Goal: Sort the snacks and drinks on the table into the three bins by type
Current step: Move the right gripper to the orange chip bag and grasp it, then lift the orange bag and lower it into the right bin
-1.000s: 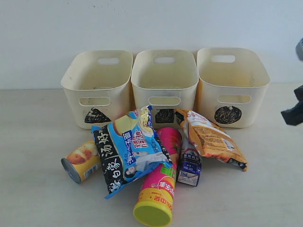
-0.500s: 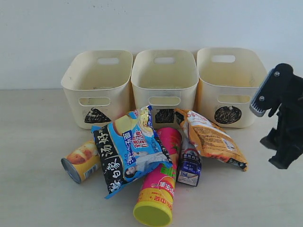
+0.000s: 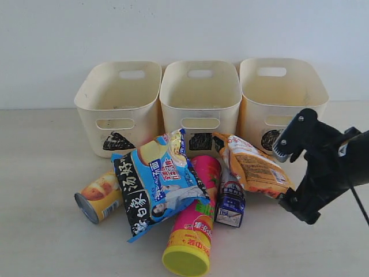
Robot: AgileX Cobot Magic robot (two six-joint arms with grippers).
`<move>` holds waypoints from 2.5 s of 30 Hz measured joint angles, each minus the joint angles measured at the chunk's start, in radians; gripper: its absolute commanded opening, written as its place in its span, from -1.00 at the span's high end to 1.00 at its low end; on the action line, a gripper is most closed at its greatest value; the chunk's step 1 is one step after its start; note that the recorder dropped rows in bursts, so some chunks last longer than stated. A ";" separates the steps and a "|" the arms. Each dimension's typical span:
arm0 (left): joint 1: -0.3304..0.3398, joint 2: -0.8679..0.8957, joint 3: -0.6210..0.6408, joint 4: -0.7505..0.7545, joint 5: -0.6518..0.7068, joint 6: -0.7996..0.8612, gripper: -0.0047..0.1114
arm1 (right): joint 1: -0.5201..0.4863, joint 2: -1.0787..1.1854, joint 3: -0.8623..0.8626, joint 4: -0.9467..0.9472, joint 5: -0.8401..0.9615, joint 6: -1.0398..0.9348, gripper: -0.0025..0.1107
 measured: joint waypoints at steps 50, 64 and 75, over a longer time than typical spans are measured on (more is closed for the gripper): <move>0.000 0.000 0.000 0.000 0.000 0.000 0.85 | 0.047 -0.040 -0.009 0.007 -0.199 0.065 0.96; 0.000 0.000 0.000 0.000 0.000 0.000 0.85 | 0.021 -0.220 -0.198 0.009 -0.055 0.578 0.96; 0.000 0.000 0.000 0.000 0.000 0.000 0.85 | -0.024 0.132 -0.650 0.011 0.081 0.704 0.96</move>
